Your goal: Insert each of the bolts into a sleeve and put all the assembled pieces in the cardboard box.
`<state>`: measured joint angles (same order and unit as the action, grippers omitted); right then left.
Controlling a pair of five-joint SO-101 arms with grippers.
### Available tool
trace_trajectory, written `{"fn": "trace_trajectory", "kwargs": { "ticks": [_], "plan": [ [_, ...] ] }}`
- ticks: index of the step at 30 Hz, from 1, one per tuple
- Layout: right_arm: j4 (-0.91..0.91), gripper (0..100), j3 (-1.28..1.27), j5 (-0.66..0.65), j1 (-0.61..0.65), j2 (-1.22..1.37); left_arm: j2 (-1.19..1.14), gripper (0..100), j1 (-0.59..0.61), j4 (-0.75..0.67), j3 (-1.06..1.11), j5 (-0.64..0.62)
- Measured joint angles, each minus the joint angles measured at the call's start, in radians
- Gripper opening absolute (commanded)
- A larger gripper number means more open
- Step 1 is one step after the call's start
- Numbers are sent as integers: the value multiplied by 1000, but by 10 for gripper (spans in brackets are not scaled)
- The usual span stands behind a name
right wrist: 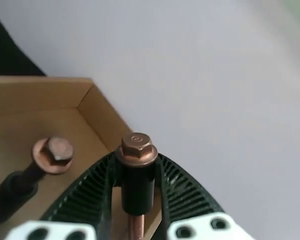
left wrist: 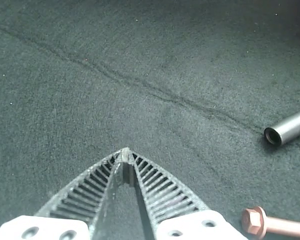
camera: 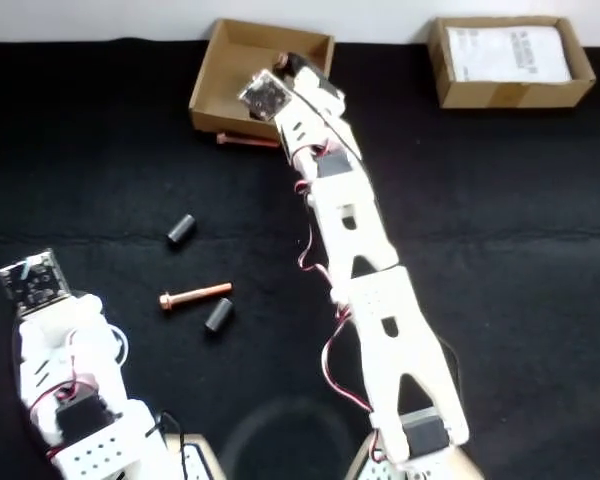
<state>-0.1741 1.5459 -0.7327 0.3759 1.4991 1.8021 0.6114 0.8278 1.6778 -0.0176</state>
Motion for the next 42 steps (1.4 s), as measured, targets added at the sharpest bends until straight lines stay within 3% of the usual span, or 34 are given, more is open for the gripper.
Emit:
{"fn": "trace_trajectory", "kwargs": {
  "ticks": [5,9,17,25,31,36,42],
  "plan": [
    [-166,166,71,40,18,29,0,9,0,3,0,0],
    [-262,166,80,121,17,28,0,9,0,3,0,0],
    [-382,166,92,161,17,-8,0,9,0,3,0,0],
    [-799,166,92,638,25,-264,0,9,0,3,0,0],
    [-1036,169,94,898,43,-404,0,9,0,3,0,0],
    [-1206,169,94,1036,52,-439,0,9,0,3,0,0],
    [-1384,169,94,1077,123,-439,0,9,0,3,0,0]
  ]
}}
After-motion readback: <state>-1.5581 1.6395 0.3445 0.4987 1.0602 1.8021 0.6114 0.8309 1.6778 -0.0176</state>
